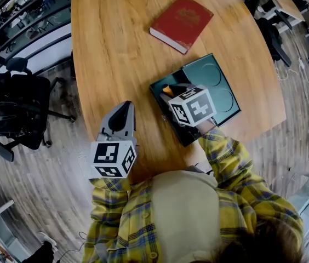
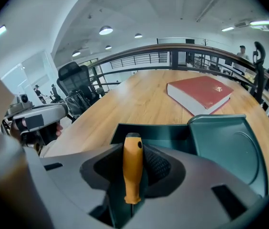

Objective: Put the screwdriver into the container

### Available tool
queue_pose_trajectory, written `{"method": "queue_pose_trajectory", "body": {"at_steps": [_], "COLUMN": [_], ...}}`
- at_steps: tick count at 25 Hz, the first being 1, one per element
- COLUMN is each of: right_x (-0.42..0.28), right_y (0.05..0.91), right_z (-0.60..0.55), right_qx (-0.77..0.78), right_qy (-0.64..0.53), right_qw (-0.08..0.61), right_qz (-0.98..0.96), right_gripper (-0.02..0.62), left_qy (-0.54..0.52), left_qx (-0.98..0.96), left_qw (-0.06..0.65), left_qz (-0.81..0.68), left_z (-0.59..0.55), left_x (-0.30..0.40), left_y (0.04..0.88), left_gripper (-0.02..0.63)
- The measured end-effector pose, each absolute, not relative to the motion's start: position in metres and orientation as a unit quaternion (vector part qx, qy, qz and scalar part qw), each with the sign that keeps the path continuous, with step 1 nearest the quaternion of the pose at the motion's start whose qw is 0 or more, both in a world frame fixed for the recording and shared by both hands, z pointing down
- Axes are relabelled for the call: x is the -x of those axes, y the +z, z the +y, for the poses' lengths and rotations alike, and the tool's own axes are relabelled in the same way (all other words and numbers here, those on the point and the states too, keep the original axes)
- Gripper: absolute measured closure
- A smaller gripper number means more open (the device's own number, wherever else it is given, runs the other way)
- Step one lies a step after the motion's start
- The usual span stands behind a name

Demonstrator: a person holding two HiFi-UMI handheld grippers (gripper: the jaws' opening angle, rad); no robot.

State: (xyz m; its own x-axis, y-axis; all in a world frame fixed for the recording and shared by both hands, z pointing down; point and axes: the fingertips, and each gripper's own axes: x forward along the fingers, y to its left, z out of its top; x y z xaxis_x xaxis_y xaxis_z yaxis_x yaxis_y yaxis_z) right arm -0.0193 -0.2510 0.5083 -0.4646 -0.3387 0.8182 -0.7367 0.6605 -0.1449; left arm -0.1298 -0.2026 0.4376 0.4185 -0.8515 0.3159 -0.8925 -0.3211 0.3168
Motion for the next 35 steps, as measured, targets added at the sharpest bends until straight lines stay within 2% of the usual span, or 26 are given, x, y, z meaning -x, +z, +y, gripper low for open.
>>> {"method": "queue_pose_trajectory", "body": {"at_steps": [35], "right_x": [0.02], "right_y": [0.539], "right_z": [-0.257], "right_qx": [-0.333], "right_qy": [0.23], "right_qw": [0.439], "right_qz": [-0.802], "right_gripper": [0.414], "left_qy": [0.059], "left_qx": [-0.808], "left_qw": [0.24], "left_qz": [-0.535], "left_z": [-0.2], "left_x": [0.135], "left_y": [0.455], "left_gripper": [0.595]}}
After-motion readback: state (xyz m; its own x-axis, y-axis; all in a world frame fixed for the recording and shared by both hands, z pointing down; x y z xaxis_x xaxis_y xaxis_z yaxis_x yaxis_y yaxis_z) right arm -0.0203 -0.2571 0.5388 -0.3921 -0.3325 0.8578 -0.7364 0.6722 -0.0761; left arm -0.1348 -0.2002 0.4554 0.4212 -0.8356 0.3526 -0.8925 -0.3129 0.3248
